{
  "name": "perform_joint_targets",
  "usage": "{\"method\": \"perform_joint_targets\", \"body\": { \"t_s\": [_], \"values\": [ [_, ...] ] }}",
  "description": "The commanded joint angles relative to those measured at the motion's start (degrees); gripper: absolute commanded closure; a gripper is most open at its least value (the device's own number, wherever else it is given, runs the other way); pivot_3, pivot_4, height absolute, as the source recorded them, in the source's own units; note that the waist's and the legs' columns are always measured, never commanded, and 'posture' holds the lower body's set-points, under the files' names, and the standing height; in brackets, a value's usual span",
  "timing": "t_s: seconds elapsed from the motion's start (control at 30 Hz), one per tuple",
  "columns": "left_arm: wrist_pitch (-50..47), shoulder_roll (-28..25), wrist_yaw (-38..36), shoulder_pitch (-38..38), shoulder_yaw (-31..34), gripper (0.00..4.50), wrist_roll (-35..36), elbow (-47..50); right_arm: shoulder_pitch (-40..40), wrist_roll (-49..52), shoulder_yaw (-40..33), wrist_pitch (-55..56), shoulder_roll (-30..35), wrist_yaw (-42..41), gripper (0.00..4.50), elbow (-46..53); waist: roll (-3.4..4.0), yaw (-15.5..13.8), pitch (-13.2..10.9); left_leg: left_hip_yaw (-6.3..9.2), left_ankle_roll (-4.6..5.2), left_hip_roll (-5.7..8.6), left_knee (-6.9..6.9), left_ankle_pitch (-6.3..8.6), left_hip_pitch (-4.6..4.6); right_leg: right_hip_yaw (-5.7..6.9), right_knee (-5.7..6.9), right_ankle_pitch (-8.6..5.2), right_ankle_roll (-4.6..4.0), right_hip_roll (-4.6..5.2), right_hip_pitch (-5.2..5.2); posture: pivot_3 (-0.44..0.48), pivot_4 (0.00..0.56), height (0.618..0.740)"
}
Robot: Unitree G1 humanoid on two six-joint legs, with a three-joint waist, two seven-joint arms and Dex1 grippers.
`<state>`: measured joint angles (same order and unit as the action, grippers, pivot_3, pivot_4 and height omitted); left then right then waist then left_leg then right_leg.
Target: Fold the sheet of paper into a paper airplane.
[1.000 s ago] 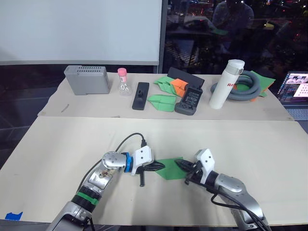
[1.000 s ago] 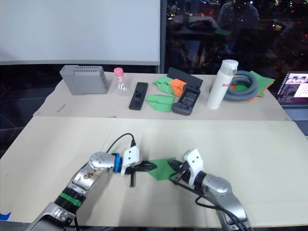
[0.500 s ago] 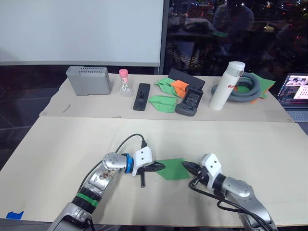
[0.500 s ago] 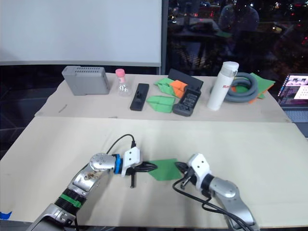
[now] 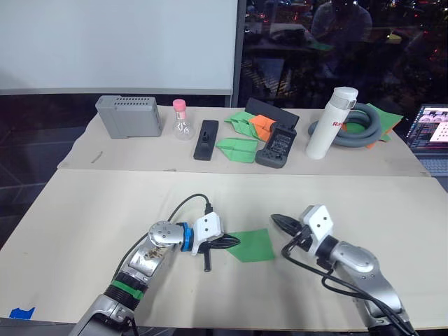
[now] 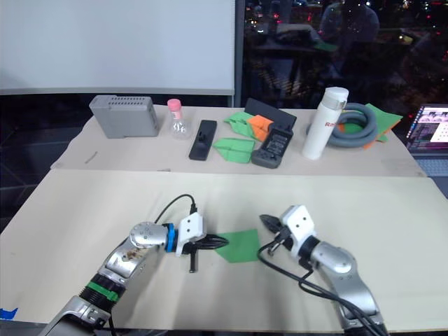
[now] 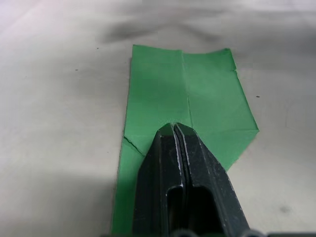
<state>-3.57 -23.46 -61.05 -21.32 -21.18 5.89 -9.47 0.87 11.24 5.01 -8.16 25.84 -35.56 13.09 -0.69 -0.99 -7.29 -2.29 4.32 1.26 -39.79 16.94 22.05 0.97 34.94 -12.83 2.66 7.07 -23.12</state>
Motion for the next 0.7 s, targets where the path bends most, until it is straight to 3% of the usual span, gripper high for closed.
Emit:
{"method": "perform_joint_targets", "body": {
  "t_s": [0.03, 0.4, 0.7],
  "values": [
    [-1.7, 0.0, 0.5, 1.5, -1.7, 4.50, -2.1, -1.7, -1.1, -2.8, 3.0, 0.0, -0.6, 0.7, 4.48, 1.0, 0.01, 0.0, 0.0, -0.02, 0.01, 0.04, -0.01, 0.00, 0.04, 0.00, 0.01, 0.00, 0.00, 0.00, -0.02, 0.000, 0.150, 0.740],
    [-1.9, 1.9, -2.1, -0.2, -3.2, 4.50, -1.5, -2.7, -3.9, -7.3, 6.8, -3.2, -0.8, 2.2, 4.48, -2.1, -0.05, 0.0, 0.0, -0.02, 0.07, 0.06, -0.04, 0.03, -0.15, 0.01, -0.06, -0.01, 0.00, -0.01, -0.01, 0.000, 0.150, 0.740],
    [-0.7, -0.8, -3.4, 1.2, -3.7, 4.50, -2.9, -3.2, -3.9, -7.8, 7.9, -4.5, -1.2, 2.3, 4.48, -2.6, -0.17, 0.3, 0.1, -0.02, 0.05, -0.02, -0.02, 0.04, -0.22, 0.00, -0.06, -0.01, 0.00, -0.03, 0.01, 0.000, 0.150, 0.740]
  ]
}}
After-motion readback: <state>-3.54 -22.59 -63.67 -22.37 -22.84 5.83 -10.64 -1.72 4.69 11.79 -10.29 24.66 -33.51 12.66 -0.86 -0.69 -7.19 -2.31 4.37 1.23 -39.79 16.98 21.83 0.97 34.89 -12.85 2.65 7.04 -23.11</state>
